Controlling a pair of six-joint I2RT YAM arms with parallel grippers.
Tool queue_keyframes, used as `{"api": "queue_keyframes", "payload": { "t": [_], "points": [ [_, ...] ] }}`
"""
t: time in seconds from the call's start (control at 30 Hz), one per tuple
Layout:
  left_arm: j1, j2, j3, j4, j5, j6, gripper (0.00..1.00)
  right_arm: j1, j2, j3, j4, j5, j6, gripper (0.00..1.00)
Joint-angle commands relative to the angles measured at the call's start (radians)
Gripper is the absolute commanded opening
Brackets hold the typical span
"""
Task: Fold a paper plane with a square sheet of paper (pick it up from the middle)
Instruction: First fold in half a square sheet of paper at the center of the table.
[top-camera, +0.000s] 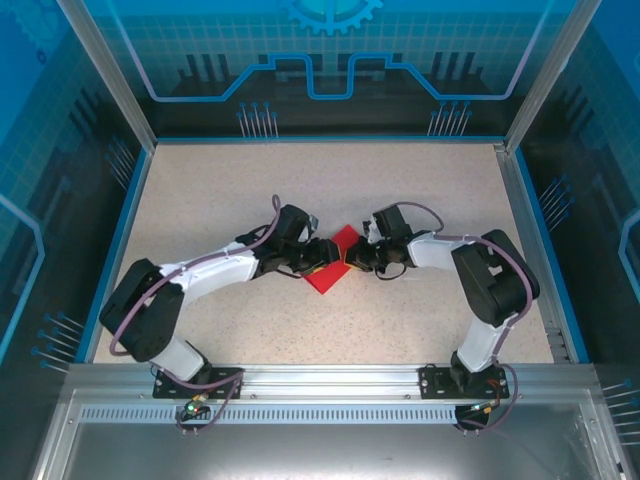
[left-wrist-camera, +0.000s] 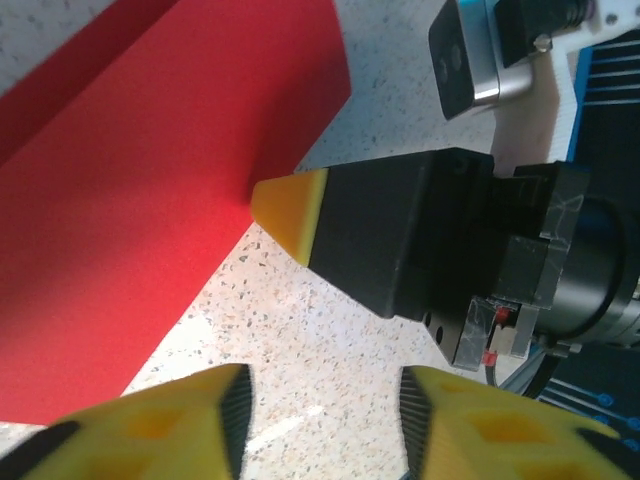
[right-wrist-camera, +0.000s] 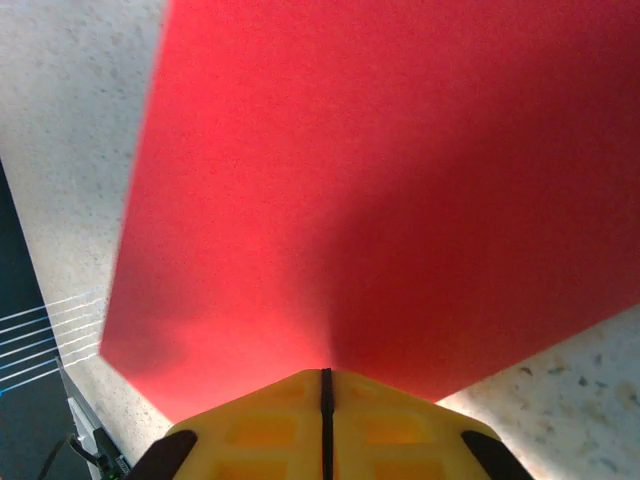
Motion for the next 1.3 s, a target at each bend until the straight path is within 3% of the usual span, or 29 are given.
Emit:
{"api": "queue_keyframes", "payload": {
  "t": [0.0,0.13,0.37,1.0,1.27],
  "points": [
    [-0.011,0.066,0.048,-0.016,0.029,-0.029,0.34,0.007,0.028,0.010,0.037,-0.042,0.002,0.08],
    [-0.013,0.135,0.080,-0.036,0.047,-0.025,0.20,0.011,0.039,0.007,0.035,-0.041,-0.004,0.08],
    [-0.013,0.210,0.099,-0.037,0.066,-0.023,0.12,0.011,0.056,0.010,0.014,-0.044,-0.017,0.08],
    [-0.013,0.274,0.106,-0.120,0.005,0.010,0.07,0.024,0.022,0.005,0.014,-0.059,-0.087,0.08],
    [-0.015,0.282,0.100,-0.154,-0.012,0.008,0.07,0.025,0.077,0.043,-0.053,-0.016,-0.097,0.07]
  ]
}}
